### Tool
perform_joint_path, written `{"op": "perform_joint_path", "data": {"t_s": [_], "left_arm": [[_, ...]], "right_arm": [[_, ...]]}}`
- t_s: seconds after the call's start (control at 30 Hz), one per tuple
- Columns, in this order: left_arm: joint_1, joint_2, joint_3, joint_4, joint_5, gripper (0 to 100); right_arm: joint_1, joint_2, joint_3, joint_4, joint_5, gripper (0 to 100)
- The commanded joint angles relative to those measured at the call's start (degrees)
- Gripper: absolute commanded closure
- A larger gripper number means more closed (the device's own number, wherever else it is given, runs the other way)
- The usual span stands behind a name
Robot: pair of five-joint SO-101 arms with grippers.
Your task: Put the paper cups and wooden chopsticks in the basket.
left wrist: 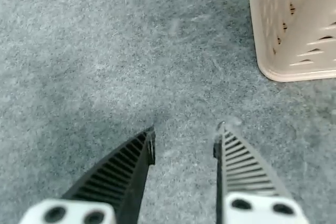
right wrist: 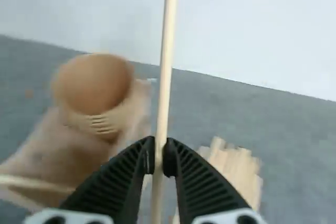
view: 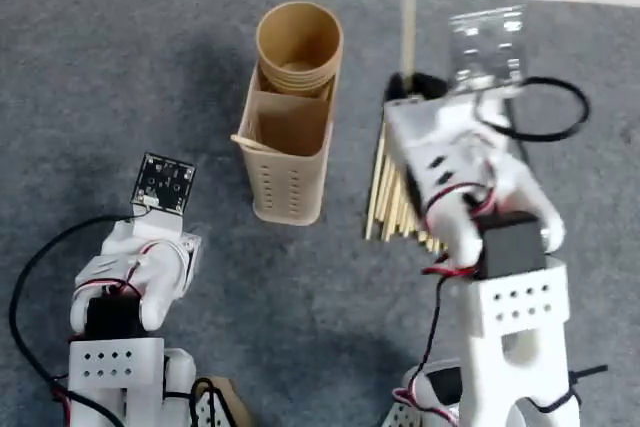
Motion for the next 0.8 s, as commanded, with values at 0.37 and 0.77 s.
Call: {"op": "perform_joint_path", "data": {"t_s": [0.37,0.77], "left_arm": [[0.6,-0.7,-0.1,-0.9,0.0,79],[0.6,-0.7,0.0,-1.0,0.0,79]], "right_arm": [[-9.3,-2.3,19.9,-42.1,0.4,99.3],[-15.1,-2.3,40.9,-64.1,-6.5,99.3]]}}
